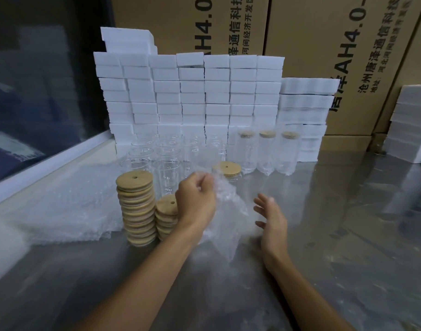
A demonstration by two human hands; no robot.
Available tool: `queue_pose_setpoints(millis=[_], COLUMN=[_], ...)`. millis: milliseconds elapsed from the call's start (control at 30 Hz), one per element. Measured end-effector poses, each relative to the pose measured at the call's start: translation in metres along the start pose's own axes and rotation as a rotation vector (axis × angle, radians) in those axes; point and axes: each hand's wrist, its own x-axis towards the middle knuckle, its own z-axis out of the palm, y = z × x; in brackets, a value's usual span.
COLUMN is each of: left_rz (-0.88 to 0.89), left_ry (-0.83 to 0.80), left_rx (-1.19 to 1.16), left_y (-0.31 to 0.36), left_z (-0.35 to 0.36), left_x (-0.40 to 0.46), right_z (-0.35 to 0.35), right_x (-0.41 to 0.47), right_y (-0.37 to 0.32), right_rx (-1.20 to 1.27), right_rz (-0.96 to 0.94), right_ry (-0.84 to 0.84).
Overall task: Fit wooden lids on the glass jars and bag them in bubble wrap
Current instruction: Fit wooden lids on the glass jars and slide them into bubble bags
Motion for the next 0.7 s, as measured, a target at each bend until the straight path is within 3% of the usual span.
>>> queue_pose_setpoints(millis=[133, 367, 500, 600, 700], left_rz=[0.129, 0.394, 0.357, 0.409, 0.441], left_ry=[0.034, -0.226, -0.228, -0.158, -0.243], left_rx=[0.041, 0.153, 0.296, 0.492, 0.588], left_y=[0.023, 0.056, 0.057, 0.048, 0.04], left_z=[-0.007, -0.016, -0.009, -0.001, 0.01], left_x=[0.017, 0.043, 0.057, 0.065, 0.07], right_z=[0.012, 0.03, 0.03, 0.021, 0.007], right_x=[0.008, 0.032, 0.034, 0.032, 0.028], right_y=[0.013, 0.021, 0.021, 0.019, 0.012], right_rx=[-0.374, -0.447, -0.417, -0.232, 0.015], right_rz=[-0.055, -0.041, -0.044, 0.025, 0.105], right_ry=[-0.198, -0.318, -0.213, -0.049, 0.03])
